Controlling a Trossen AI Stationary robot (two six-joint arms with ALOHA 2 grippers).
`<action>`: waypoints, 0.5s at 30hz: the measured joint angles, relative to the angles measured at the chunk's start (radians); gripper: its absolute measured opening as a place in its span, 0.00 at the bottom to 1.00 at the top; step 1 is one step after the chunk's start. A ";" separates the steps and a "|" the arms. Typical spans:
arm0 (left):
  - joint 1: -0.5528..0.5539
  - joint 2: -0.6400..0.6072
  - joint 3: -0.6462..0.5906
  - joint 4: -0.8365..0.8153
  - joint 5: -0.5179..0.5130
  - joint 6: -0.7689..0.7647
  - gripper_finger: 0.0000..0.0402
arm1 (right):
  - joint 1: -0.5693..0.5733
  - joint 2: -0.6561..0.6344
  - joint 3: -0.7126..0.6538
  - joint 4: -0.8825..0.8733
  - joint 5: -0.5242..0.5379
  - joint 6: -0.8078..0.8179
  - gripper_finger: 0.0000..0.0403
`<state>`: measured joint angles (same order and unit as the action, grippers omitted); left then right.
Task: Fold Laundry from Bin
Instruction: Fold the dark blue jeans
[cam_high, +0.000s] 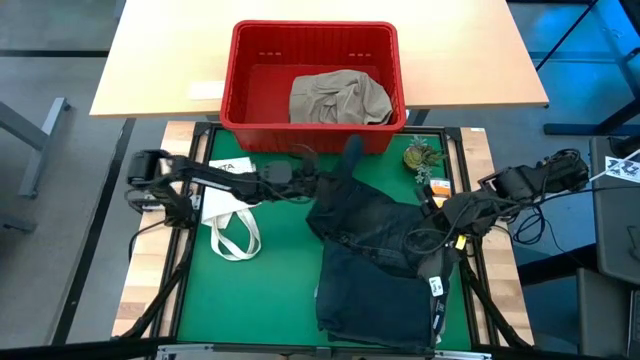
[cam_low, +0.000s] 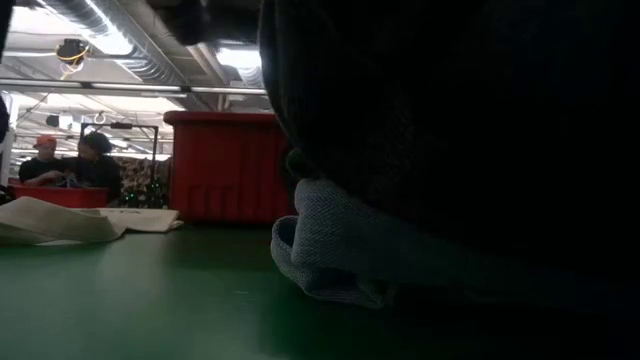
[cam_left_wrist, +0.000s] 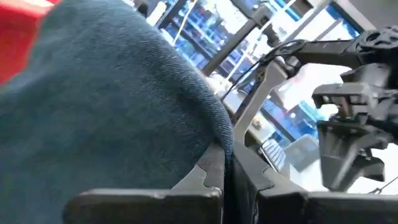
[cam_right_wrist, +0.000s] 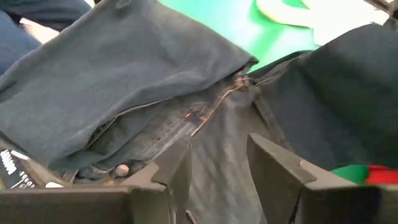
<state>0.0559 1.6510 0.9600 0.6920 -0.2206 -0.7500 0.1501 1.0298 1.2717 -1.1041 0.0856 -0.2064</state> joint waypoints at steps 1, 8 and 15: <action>-0.002 0.034 0.042 0.000 0.005 0.018 0.00 | 0.000 0.000 0.008 0.001 0.007 0.000 0.38; -0.021 0.271 0.361 -0.035 0.129 0.112 0.01 | 0.000 -0.004 0.019 -0.023 0.012 0.000 0.38; -0.052 0.458 0.603 -0.133 0.163 0.116 0.01 | 0.000 -0.051 0.020 -0.089 0.048 0.000 0.38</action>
<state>0.0035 2.1086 1.5632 0.5587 -0.0575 -0.6338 0.1501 0.9788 1.2916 -1.1928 0.1332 -0.2059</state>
